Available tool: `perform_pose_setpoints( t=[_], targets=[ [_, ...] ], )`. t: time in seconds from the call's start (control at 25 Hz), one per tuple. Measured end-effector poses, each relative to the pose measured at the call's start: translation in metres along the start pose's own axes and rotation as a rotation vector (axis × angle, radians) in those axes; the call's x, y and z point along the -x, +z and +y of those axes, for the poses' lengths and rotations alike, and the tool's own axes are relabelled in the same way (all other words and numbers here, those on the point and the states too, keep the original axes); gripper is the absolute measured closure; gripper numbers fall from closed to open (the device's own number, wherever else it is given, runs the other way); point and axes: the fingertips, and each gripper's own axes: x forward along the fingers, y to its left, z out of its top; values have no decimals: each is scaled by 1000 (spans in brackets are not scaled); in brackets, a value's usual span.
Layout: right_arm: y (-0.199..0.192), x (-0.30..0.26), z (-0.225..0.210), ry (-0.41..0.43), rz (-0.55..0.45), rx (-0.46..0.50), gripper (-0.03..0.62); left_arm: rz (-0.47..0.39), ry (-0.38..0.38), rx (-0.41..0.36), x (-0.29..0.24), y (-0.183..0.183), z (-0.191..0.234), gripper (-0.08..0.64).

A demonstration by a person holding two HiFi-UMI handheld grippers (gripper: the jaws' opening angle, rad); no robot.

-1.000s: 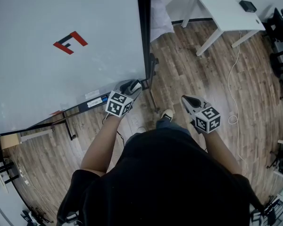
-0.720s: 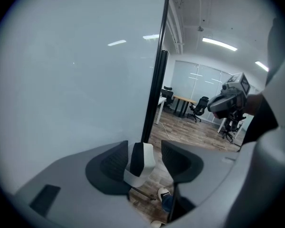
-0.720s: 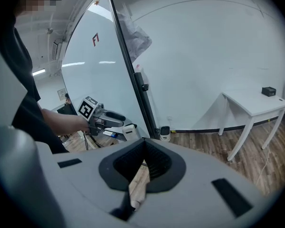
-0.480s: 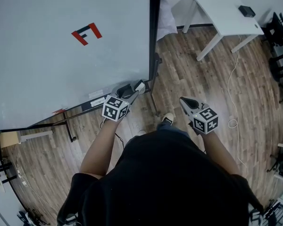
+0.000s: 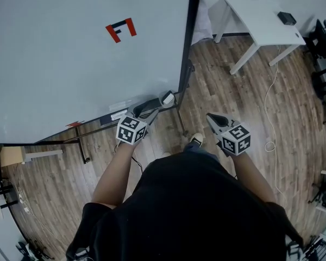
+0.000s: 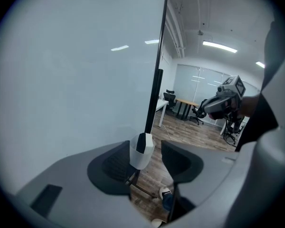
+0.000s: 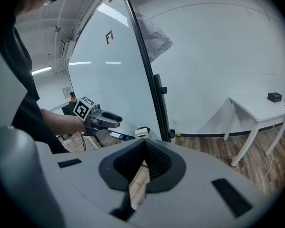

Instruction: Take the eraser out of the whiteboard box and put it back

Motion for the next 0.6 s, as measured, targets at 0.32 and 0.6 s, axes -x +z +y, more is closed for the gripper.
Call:
perform_pose_setpoints(
  t=[0.32,0.6],
  targets=[
    [-1,-3,23,9,0,12,597,-10,11,6,28,-12,0,345],
    [-2,-7,40,8,0,19,597,-15,1,11,45,-25,-2,359]
  ],
)
